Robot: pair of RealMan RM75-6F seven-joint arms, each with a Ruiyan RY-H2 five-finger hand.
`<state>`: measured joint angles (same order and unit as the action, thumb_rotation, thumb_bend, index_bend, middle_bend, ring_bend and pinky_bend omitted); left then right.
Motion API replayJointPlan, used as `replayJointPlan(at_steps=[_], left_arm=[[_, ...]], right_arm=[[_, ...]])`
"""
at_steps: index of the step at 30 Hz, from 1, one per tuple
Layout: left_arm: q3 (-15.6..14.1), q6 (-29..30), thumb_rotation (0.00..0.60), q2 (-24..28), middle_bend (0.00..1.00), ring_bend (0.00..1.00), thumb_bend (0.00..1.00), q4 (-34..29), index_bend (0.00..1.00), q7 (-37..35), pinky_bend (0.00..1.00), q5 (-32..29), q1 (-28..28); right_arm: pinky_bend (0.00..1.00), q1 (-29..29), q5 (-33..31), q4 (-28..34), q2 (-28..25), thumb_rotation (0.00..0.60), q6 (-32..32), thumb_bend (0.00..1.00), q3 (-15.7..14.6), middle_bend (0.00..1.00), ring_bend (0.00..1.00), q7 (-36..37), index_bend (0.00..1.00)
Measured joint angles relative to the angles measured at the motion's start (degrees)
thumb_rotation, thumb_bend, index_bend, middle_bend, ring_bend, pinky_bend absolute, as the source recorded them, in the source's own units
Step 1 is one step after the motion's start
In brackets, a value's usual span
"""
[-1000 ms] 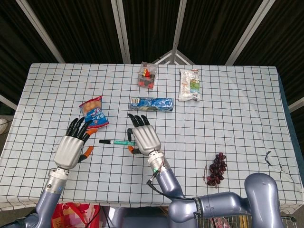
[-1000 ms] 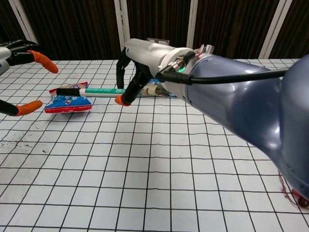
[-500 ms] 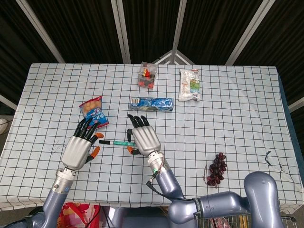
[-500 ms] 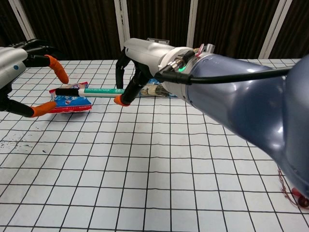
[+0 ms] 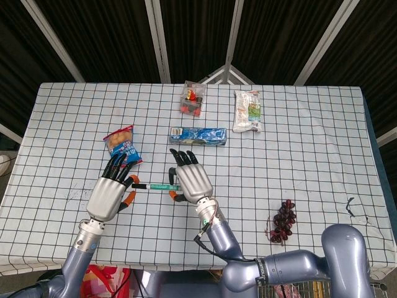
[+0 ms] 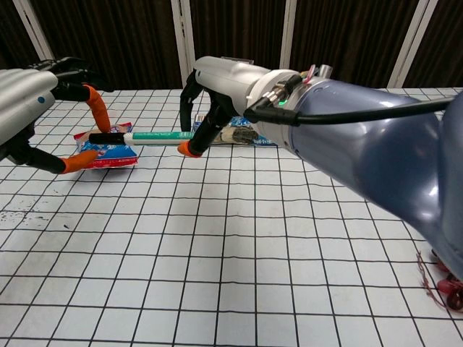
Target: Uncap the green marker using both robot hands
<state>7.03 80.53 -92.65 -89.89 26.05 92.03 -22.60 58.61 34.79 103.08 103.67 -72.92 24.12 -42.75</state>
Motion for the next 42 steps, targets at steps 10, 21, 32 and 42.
replayJointPlan(at_steps=[10,21,32,42], left_arm=[[0.05,0.47,0.600,-0.78,0.19,0.00,0.44,0.93,0.51,0.68,0.01,-0.28,-0.25],[0.11,2.20,0.600,-1.28,0.18,0.00,0.44,2.73,0.44,-1.59,0.01,0.91,-0.38],[0.22,1.26,0.600,-1.94,0.18,0.00,0.44,3.84,0.44,-1.60,0.01,-0.15,-0.87],[0.27,1.22,0.600,-2.91,0.20,0.00,0.44,4.79,0.50,-1.82,0.01,-0.07,-1.42]], right_arm=[[0.04,-0.16,0.00,0.00,-0.61,0.600,0.36,0.48,-0.54,0.04,0.08,1.21,0.81],[0.04,0.05,0.18,-0.02,-0.79,0.600,0.23,0.48,-0.84,0.04,0.08,1.69,0.81],[0.04,0.43,-0.02,-0.43,-0.59,0.600,0.43,0.49,-0.94,0.04,0.08,1.93,0.81],[0.04,0.60,-0.11,-0.36,-0.72,0.600,0.42,0.49,-0.96,0.04,0.08,2.11,0.82]])
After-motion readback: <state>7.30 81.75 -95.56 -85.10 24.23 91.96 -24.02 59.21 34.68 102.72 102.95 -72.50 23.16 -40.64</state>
